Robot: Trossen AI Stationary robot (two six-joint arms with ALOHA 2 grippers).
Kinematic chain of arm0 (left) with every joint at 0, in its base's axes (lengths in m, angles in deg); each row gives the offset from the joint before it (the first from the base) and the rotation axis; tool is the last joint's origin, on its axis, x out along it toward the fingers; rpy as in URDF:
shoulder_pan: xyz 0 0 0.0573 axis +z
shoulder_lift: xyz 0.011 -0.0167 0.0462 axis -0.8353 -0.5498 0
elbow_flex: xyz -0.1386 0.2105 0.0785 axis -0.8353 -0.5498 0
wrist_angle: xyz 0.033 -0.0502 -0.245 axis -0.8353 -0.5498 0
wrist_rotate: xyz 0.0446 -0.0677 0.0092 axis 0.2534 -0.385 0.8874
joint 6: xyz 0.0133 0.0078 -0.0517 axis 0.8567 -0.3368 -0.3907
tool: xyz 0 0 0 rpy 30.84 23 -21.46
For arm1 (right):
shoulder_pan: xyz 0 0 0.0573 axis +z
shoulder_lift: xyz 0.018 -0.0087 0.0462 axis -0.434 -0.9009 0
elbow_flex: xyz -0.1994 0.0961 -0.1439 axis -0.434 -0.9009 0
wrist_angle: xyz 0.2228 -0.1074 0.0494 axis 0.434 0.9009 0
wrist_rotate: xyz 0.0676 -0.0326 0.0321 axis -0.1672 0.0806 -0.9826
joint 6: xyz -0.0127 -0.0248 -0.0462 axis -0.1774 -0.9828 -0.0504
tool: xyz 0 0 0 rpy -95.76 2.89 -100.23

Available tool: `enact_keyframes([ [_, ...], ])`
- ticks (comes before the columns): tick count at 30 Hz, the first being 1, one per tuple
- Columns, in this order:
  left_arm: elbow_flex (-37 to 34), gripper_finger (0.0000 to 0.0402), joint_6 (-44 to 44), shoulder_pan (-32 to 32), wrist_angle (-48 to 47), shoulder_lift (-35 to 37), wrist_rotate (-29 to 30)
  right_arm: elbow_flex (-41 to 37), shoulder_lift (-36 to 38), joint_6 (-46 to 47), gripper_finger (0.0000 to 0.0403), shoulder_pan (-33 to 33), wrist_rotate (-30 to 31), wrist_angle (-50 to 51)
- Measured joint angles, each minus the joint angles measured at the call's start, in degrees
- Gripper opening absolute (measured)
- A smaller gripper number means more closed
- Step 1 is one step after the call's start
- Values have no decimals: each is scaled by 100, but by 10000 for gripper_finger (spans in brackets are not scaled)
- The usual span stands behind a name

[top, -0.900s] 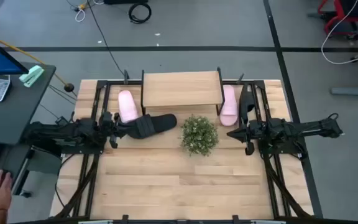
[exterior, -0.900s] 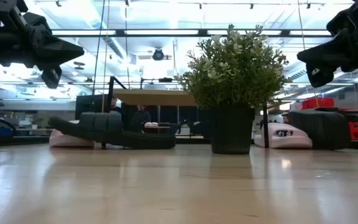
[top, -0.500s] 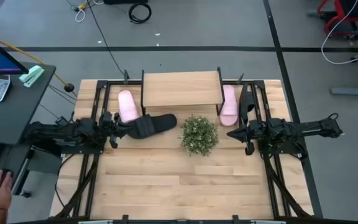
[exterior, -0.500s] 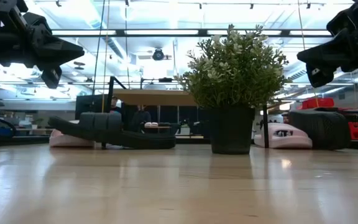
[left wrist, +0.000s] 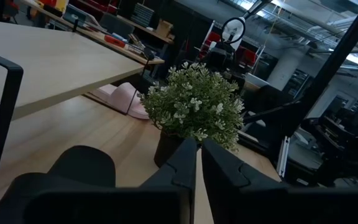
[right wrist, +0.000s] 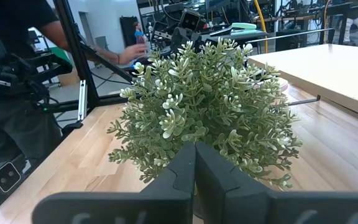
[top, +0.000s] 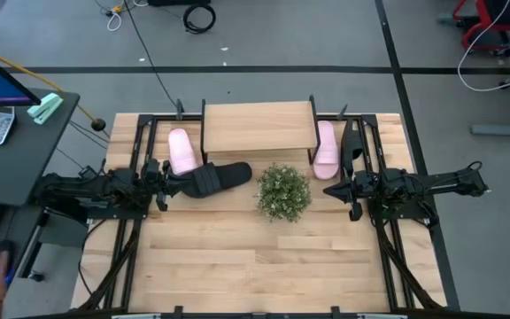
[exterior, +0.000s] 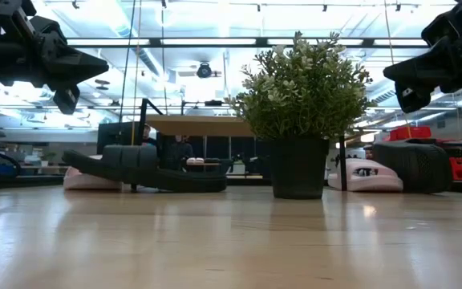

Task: Pick and place slides into the shelf

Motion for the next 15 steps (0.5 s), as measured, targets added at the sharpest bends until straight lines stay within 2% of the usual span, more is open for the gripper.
enact_keyframes([
  [7,0,40,-1,-2,0,0,0,0,-2,0,16,0,0,0],
  [15,-1,30,0,-2,0,-2,0,0,0,0,16,0,0,0],
])
